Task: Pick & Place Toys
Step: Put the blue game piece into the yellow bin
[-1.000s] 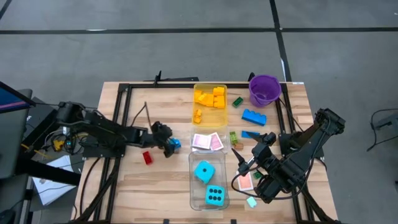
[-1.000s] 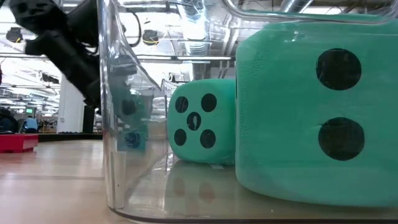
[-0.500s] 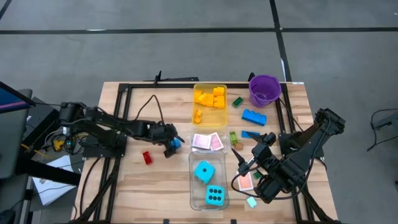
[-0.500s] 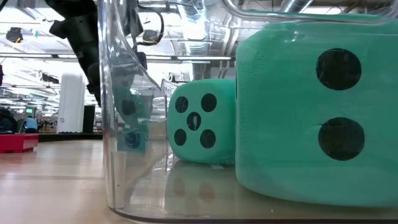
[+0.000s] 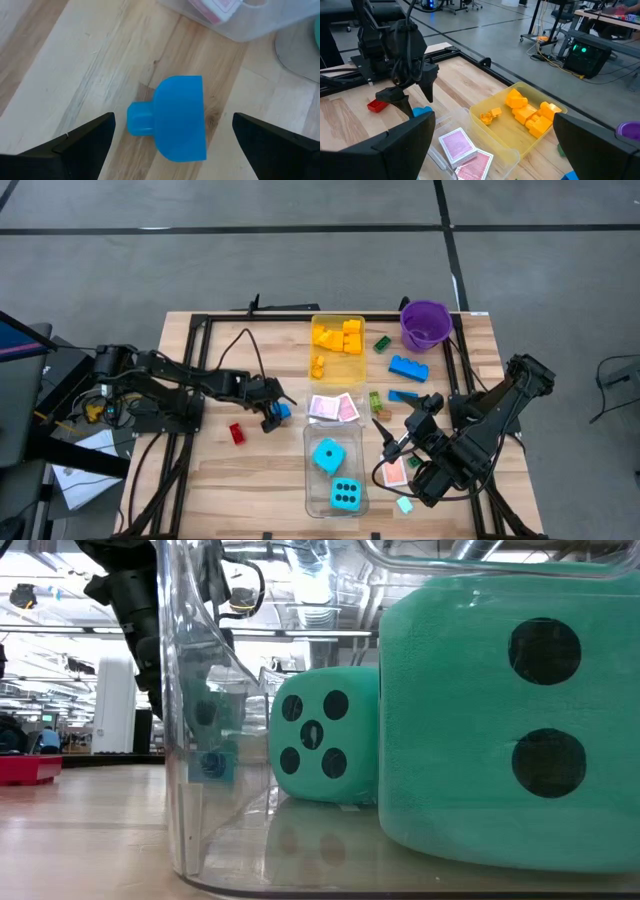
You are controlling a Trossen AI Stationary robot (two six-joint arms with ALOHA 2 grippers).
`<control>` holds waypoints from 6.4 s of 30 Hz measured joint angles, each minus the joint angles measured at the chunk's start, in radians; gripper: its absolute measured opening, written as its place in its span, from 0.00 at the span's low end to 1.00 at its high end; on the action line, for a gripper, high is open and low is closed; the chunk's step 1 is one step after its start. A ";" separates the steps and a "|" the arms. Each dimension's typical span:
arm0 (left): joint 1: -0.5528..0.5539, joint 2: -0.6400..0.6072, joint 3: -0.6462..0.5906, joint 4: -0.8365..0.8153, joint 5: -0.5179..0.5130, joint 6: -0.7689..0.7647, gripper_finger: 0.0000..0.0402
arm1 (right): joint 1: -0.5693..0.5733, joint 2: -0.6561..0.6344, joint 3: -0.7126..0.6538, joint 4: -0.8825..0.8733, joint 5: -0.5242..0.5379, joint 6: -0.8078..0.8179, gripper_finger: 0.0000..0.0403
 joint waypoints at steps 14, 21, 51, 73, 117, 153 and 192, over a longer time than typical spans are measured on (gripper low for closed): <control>-0.029 0.002 0.000 0.001 -0.033 -0.006 1.00 | 0.000 0.000 0.000 0.002 -0.021 0.000 0.99; -0.034 0.043 -0.002 0.026 -0.033 -0.005 1.00 | 0.000 0.000 0.000 0.002 -0.022 0.000 0.99; -0.014 0.135 -0.002 0.063 -0.065 0.031 0.91 | 0.000 0.000 0.000 0.001 -0.022 0.000 0.99; -0.014 0.134 -0.002 0.080 -0.064 0.045 0.69 | 0.000 0.000 0.000 0.001 -0.023 -0.001 0.99; 0.031 -0.161 -0.002 0.100 -0.061 0.122 0.66 | 0.000 0.000 0.000 -0.002 -0.026 -0.001 0.99; 0.350 0.227 0.416 0.346 0.208 0.370 0.66 | 0.000 0.000 0.000 -0.010 -0.026 -0.001 0.99; 0.366 0.401 0.475 0.266 0.216 0.475 0.66 | -0.043 0.007 0.000 -0.016 -0.048 -0.001 0.99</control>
